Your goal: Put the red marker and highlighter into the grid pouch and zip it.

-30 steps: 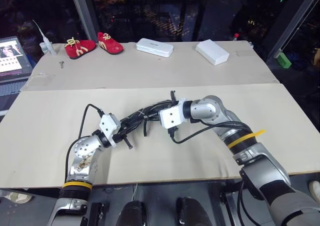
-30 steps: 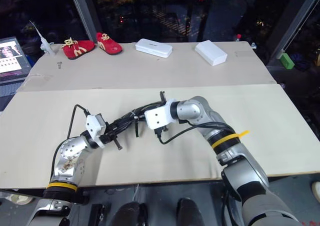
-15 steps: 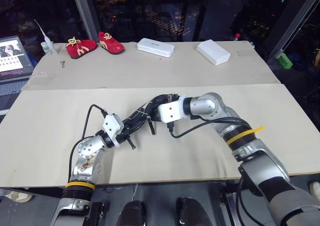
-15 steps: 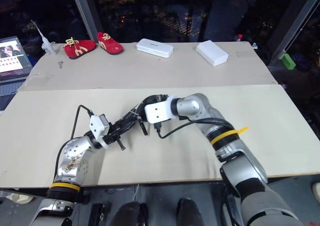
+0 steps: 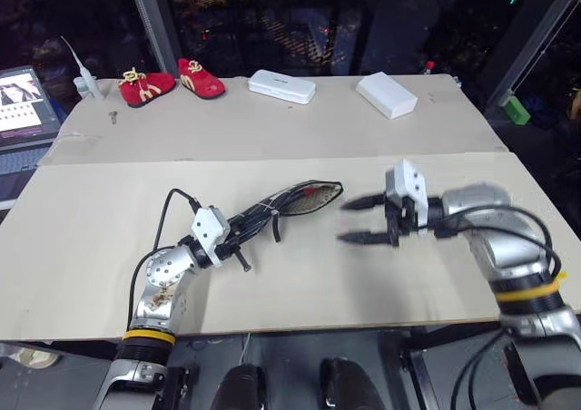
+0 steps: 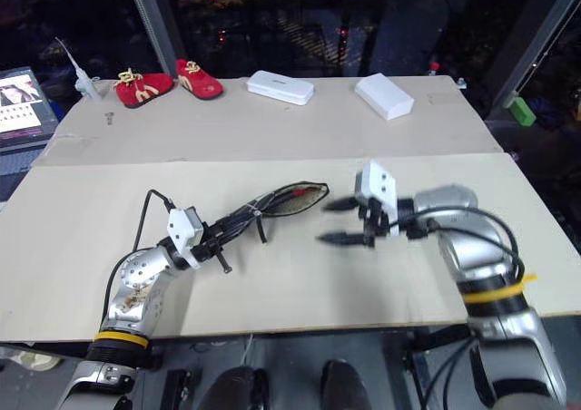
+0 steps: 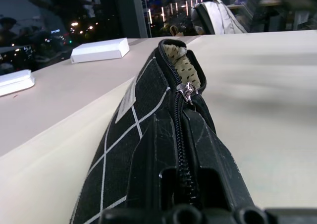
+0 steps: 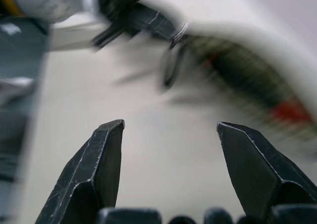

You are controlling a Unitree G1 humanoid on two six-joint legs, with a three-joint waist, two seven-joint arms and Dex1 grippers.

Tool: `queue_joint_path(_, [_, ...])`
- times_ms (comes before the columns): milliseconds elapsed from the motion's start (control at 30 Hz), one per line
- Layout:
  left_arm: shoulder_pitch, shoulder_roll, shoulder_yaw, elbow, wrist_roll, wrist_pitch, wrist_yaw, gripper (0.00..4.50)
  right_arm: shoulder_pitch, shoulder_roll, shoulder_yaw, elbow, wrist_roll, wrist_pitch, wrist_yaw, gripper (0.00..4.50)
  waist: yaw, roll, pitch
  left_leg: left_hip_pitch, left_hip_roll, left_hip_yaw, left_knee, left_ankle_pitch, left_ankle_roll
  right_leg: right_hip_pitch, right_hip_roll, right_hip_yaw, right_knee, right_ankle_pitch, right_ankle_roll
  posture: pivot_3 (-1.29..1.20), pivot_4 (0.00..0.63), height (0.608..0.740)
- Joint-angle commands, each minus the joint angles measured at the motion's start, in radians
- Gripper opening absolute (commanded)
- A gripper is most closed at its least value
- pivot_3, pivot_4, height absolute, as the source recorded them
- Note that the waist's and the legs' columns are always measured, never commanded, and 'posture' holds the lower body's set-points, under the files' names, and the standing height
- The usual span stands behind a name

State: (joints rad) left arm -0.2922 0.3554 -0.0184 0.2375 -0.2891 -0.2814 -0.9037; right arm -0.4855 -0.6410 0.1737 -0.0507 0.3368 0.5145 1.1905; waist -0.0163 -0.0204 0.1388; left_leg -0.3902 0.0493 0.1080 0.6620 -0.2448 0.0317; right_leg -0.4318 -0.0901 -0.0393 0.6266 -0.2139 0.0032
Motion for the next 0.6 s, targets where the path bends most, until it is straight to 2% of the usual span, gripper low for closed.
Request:
queue_joint_path(33, [-0.003,-0.002,0.002,-0.031,0.003,-0.011,0.009,0.0,-0.028,0.14,-0.002,-0.056,0.03,0.202,-0.212,3.32,-0.006,0.0,0.0,0.001,0.0,0.0,0.0,0.0,0.0,0.0,0.0,0.001,0.0,0.0,0.0,0.0,0.15,0.74])
queue_joint_path(167, [-0.002,-0.011,-0.005,-0.034,0.006,-0.01,0.011,0.0,-0.059,0.263,0.019,-0.059,0.011,0.289,-0.336,3.32,0.002,0.0,0.0,0.003,0.0,-0.001,0.0,0.0,-0.001,0.003,0.001,0.0,0.001,0.0,0.0,0.0,0.15,0.74])
queue_joint_path(367, [-0.009,-0.023,-0.022,-0.021,0.016,-0.022,-0.001,0.0,-0.122,0.383,0.075,-0.042,0.014,0.327,-0.393,3.32,0.007,0.0,0.0,-0.001,-0.001,0.0,0.0,-0.001,0.001,0.002,-0.001,-0.001,-0.002,-0.001,0.001,0.0,0.15,0.74])
queue_joint_path(600, [-0.025,-0.037,-0.025,-0.007,0.017,-0.031,0.005,0.0,-0.19,0.439,0.083,0.054,-0.017,0.308,-0.447,3.32,0.004,0.0,0.0,0.001,-0.001,0.0,0.0,-0.001,0.001,0.004,0.0,-0.002,-0.001,0.0,0.001,0.0,0.15,0.74])
